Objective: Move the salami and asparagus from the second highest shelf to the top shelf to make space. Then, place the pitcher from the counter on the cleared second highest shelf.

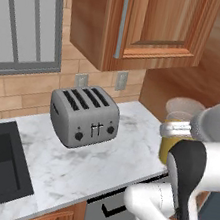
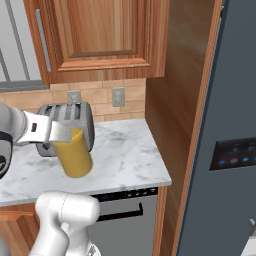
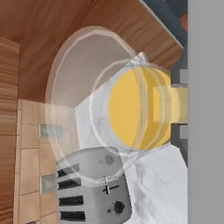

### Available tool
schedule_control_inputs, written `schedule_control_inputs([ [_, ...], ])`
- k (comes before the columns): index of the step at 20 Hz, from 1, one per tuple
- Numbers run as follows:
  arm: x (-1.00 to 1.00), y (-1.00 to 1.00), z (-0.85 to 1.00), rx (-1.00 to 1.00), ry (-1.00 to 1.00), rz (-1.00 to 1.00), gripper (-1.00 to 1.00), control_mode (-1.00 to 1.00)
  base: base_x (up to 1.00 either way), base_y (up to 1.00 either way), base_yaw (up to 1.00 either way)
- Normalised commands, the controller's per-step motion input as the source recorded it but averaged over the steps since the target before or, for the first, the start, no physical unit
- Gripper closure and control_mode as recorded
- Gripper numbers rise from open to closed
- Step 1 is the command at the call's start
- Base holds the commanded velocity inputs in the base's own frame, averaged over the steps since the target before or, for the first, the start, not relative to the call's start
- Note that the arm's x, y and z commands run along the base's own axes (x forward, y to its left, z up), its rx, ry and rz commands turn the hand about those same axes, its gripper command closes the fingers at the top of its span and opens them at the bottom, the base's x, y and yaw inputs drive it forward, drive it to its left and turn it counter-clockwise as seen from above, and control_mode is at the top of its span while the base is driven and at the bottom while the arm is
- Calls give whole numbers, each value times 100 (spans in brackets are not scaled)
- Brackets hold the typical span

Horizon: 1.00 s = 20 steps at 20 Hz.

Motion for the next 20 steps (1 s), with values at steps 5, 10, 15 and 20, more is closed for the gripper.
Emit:
schedule_control_inputs([
  [5,-32,0,1,0,0,30,100,-100,0,0,0],
  [10,9,0,0,0,0,5,100,-100,0,0,0],
  [15,27,0,0,0,0,0,100,-100,0,0,0],
  [20,23,0,0,0,0,0,100,-100,0,0,0],
])
